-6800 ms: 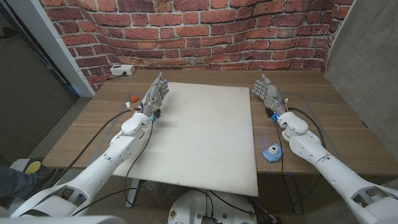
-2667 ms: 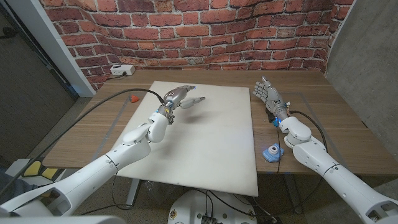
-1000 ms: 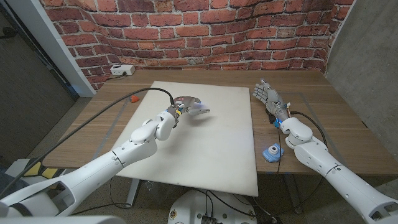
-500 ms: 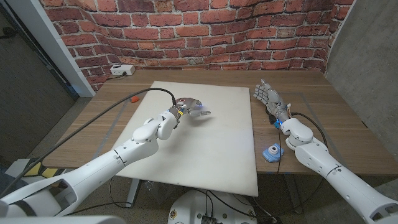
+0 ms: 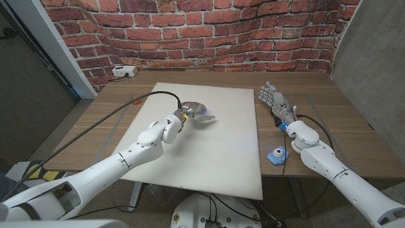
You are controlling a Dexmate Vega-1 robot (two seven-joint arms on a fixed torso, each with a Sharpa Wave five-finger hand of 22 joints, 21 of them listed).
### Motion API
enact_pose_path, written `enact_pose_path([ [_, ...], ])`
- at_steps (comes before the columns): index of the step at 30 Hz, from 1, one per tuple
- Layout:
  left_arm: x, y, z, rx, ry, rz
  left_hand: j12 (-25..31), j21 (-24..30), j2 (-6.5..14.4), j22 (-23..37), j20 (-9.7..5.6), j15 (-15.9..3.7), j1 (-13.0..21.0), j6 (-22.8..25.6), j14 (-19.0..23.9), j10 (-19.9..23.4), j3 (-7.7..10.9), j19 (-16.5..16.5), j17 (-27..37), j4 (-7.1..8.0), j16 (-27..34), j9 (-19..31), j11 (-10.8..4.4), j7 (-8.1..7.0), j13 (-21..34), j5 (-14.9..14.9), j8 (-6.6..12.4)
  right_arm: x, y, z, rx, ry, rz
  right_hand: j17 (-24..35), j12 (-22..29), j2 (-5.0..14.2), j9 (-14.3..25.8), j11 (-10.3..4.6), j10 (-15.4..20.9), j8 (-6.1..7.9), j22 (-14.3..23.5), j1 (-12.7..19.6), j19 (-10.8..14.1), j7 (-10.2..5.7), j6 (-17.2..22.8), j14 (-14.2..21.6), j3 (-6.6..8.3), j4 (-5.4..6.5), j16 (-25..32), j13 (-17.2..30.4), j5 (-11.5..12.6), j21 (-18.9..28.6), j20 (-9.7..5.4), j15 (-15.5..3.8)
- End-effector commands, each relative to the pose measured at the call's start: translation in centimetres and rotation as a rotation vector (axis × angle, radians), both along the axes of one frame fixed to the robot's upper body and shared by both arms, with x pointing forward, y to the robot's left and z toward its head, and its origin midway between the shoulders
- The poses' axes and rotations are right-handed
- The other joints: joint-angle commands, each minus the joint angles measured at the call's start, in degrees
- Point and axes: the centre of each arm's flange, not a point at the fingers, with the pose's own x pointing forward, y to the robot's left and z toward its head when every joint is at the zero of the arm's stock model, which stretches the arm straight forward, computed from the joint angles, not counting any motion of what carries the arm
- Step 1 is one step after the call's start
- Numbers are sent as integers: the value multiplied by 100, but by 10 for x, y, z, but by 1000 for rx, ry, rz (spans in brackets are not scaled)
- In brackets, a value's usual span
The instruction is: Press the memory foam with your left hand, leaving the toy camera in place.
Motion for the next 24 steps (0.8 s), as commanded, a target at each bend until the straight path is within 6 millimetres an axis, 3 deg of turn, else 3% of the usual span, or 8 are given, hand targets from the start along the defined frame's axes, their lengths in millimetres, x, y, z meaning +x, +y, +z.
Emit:
enact_pose_path([
  [1,6,-4,-9,50,7,35,-25,-49,34,15,-40,4,46,-3,-99,-54,10,-127,23,3,-23,16,10,-15,22,-31,-21,-1,-2,-1,-1,0,-5,21,1,29,19,-8,48,-15,9,45,14,-33,-8,43,26,-34,-11,23,-12,-22,-6,33],
  [24,20,-5,-27,56,119,34,-19,-42,30,16,-76,-6,93,26,-111,-30,6,-164,21,-20,2,19,15,-39,25,-42,-38,1,0,-1,-3,22,-10,26,1,49,20,-11,59,-13,12,47,25,-8,10,41,19,-58,-12,25,-12,-50,-4,28],
])
